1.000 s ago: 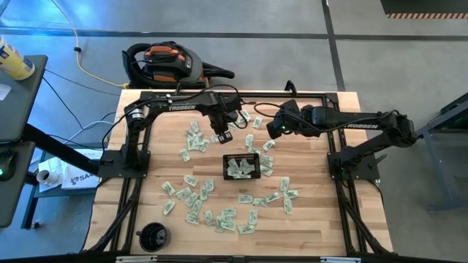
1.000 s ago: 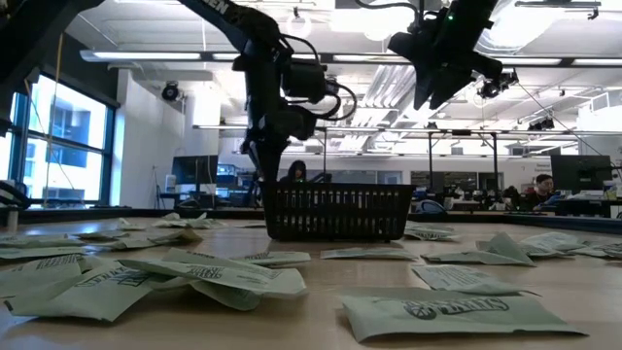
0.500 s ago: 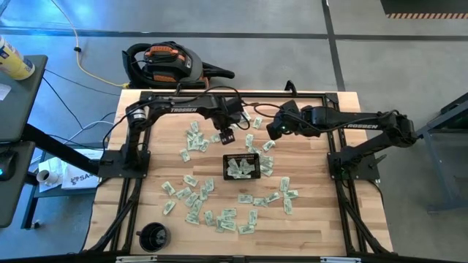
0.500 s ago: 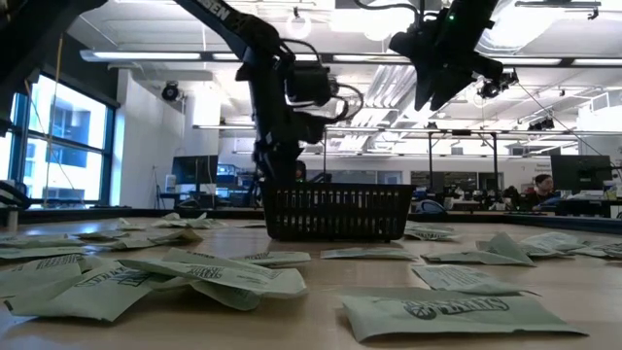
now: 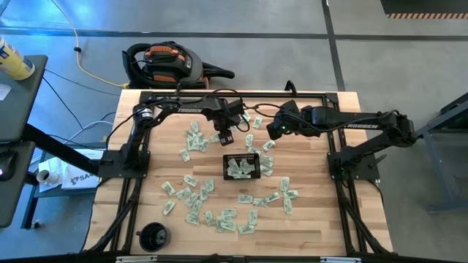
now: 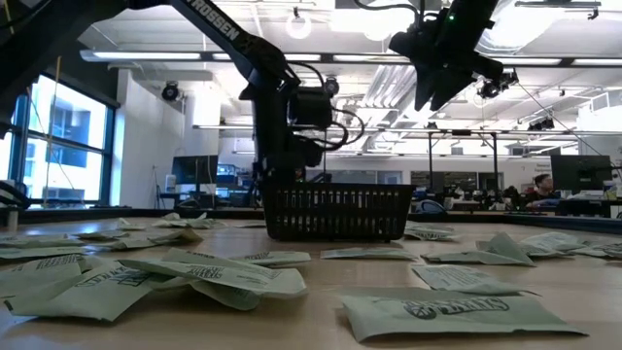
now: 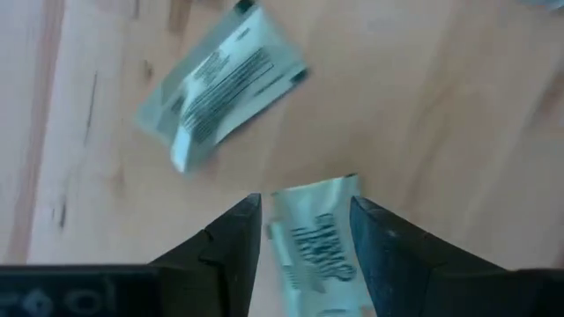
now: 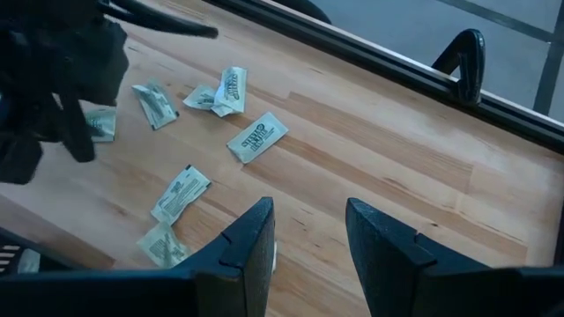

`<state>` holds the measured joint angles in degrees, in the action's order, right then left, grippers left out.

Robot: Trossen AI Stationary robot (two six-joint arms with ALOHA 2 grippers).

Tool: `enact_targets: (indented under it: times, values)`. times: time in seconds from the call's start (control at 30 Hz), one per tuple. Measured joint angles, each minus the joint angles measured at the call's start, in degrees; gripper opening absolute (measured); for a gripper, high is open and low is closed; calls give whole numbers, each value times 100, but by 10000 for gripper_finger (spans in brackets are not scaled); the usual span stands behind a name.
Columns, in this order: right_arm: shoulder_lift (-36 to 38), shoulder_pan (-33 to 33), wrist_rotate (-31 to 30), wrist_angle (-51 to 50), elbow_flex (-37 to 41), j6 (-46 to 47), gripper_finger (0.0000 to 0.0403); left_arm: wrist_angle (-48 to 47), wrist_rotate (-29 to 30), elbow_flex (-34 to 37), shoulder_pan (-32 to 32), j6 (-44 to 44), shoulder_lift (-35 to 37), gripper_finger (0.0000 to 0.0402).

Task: Pick and place Stevia / Truvia into bins
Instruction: Put the green stevia packet into the black basket

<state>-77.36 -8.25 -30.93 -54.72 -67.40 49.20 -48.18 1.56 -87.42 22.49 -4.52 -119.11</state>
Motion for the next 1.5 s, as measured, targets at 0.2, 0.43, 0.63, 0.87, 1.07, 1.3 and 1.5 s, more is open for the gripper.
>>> enact_targets:
  times: [0.2, 0.43, 0.63, 0.87, 1.07, 1.3, 1.5]
  values:
    - [0, 0, 39, -11, 0, 28, 134, 38, 83, 0, 3, -156, -15, 213]
    - [0, -2, 79, -13, 0, 107, 134, 69, -98, -4, -1, -128, -46, 186]
    - [0, -2, 162, -13, 0, 200, 134, 32, -129, -30, 2, -122, -175, 141]
    - [0, -2, 229, -33, 0, 242, 134, -6, -138, -75, 8, -123, -233, 78]
    - [0, -2, 191, -33, 0, 242, 134, -398, -157, -363, -3, -108, -280, 28]
    - [0, -2, 153, -41, 0, 193, 134, -821, -145, -830, -165, -62, 6, 37]
    - [0, -2, 185, -241, 0, 179, 134, -683, -492, -861, -843, 227, 486, 29]
